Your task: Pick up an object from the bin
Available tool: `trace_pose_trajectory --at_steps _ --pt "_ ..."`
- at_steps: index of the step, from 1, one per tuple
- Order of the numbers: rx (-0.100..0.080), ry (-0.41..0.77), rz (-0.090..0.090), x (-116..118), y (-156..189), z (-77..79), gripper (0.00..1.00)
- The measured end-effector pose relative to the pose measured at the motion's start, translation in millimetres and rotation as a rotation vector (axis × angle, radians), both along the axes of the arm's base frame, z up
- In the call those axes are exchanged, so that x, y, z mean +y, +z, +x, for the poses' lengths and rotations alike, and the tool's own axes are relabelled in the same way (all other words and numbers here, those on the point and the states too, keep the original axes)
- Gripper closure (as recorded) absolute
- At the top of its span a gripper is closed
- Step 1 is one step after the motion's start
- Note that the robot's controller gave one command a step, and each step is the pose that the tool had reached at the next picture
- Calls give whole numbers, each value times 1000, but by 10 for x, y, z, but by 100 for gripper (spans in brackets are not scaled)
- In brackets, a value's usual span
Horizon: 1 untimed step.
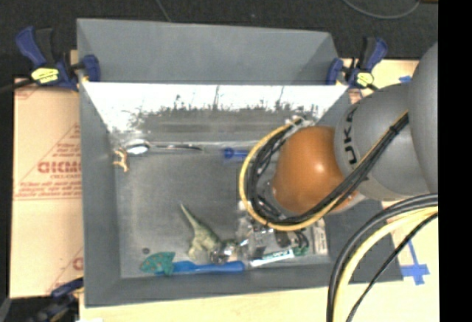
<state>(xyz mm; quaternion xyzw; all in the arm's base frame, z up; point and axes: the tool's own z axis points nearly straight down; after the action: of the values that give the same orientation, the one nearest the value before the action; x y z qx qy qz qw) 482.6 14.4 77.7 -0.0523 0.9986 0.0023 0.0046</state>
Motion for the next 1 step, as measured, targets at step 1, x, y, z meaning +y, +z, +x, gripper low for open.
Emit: trace_pose_trajectory --at_steps 1 --pt "-9 400 -4 -65 -60 -75 100"
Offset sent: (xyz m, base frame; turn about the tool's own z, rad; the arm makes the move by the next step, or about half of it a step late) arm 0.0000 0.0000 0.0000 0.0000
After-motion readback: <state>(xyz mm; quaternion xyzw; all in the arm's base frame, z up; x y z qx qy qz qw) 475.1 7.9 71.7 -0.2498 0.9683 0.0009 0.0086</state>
